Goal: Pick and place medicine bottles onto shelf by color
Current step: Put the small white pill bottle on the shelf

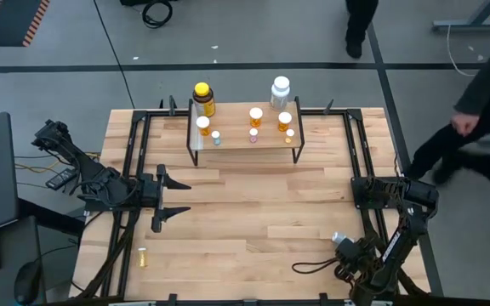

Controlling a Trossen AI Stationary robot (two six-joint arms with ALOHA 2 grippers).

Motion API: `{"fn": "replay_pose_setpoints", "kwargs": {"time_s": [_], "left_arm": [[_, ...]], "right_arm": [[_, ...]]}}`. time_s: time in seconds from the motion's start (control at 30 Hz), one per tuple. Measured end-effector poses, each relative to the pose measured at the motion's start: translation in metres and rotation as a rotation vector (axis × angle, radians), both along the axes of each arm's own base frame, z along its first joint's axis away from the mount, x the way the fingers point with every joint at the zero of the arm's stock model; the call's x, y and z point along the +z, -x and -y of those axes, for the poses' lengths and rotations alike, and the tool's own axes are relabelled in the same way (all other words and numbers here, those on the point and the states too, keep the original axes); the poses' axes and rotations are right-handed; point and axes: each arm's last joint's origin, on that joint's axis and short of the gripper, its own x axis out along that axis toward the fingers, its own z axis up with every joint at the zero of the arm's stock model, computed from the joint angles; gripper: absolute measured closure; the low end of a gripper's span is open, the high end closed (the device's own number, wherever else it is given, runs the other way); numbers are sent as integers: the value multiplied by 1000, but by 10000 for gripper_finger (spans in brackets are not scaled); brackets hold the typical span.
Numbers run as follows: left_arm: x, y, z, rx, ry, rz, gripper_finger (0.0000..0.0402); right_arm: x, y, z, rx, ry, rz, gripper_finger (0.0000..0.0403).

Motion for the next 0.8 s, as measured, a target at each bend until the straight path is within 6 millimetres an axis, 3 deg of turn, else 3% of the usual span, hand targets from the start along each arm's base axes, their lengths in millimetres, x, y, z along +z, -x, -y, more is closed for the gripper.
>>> {"fn": "replay_pose_setpoints", "kwargs": {"time_s": [0.53, 0.8], "left_arm": [[0, 0, 0, 0, 0, 0, 118], [0, 0, 0, 0, 0, -1, 118]], "right_arm": [[4, 2, 9, 89, 102, -41, 188], [-10, 5, 18, 91, 92, -33, 188]]}}
